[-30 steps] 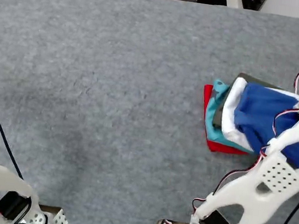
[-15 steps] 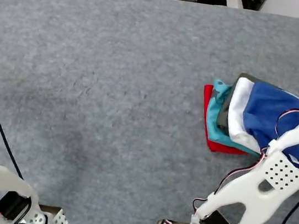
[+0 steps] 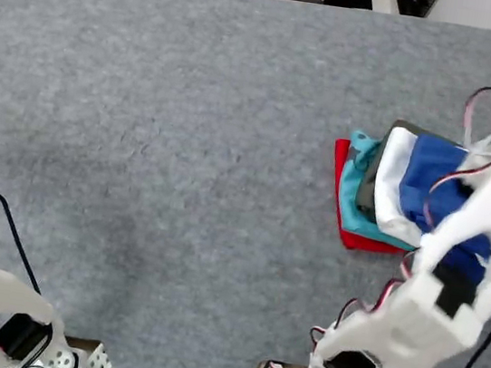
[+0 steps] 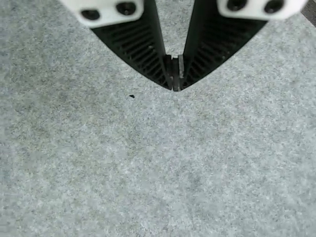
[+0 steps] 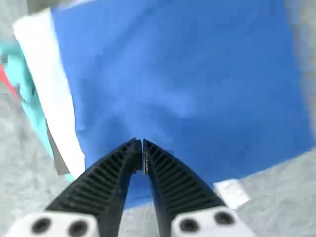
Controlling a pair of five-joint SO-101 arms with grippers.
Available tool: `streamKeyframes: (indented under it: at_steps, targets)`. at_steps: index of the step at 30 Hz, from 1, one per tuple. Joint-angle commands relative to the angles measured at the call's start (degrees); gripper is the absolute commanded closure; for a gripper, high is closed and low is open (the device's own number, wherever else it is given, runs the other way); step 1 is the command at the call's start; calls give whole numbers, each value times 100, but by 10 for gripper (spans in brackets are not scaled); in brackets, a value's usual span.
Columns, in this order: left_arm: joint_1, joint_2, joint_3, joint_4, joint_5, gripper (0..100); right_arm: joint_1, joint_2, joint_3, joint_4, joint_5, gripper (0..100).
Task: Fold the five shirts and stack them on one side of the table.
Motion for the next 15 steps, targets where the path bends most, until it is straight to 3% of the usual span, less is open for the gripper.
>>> streamKeyframes:
  at_steps: [1,8,15]
  targets:
    - [44,-338,-237,53,-26,981,-180,-804,2167,-1169,62,980]
    - [53,-295,-237,53,-26,981,-910,-848,4048,-2207,18,980]
    - [149,-295,-237,53,-26,981,-1130,-892,3758,-2251,-193,980]
